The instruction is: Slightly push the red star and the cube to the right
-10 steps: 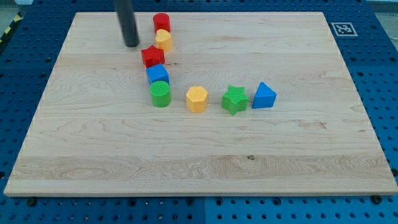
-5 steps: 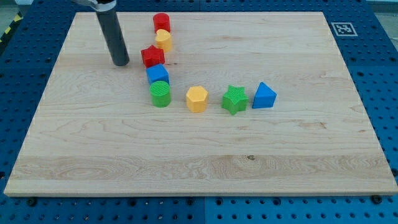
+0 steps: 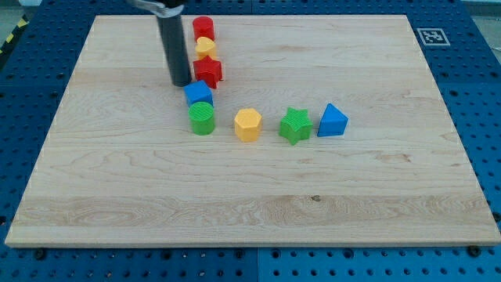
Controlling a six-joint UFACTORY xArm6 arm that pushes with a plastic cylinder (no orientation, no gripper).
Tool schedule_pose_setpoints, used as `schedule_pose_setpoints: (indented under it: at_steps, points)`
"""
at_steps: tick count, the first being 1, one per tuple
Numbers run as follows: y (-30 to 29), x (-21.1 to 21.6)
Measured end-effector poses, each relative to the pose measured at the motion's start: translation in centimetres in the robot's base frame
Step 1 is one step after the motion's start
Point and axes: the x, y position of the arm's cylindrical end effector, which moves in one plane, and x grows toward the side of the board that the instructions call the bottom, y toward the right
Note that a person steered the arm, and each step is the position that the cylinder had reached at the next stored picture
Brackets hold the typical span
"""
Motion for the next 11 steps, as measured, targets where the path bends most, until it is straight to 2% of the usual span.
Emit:
schedule_pose_setpoints:
  at_steps: [1,3,9,10,11]
  points:
    - [-3.0,1.5]
    - [-2.7,4.5]
    - [3.5,4.5]
    - [3.5,4.5]
    - [1.1,4.5]
